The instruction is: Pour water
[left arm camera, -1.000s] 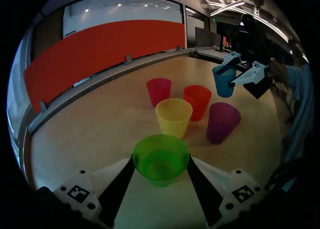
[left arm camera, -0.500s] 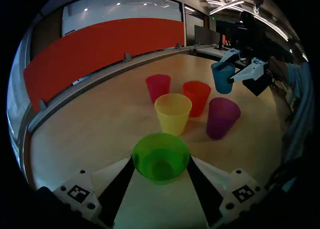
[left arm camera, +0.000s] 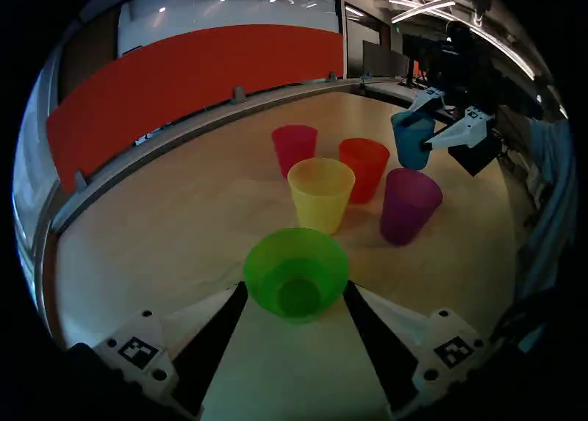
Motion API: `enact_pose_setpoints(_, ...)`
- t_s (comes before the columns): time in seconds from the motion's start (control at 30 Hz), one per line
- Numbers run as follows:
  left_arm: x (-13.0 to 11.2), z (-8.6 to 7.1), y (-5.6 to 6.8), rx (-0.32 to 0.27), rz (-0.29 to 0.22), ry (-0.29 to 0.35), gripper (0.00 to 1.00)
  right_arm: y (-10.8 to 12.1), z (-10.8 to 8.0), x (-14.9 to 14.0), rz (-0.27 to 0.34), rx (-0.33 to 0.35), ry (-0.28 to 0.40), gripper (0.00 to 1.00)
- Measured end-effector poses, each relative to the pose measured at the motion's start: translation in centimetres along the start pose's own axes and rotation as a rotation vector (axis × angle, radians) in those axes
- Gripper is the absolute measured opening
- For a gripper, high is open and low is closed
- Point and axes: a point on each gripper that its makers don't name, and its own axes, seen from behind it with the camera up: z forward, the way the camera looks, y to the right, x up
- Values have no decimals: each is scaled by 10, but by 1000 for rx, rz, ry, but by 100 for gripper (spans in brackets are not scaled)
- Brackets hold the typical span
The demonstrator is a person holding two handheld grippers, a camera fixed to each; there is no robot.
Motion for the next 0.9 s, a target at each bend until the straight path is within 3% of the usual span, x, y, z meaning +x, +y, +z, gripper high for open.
enact_pose_setpoints(0.5, 0, -31, -5, 37, -21, 40, 97, -1, 17, -30, 5, 8, -57, 89)
enact_pose_setpoints(0.9, 4, -42, -6, 48, -33, 62, 97, -2, 19, -39, -1, 4, -65, 90)
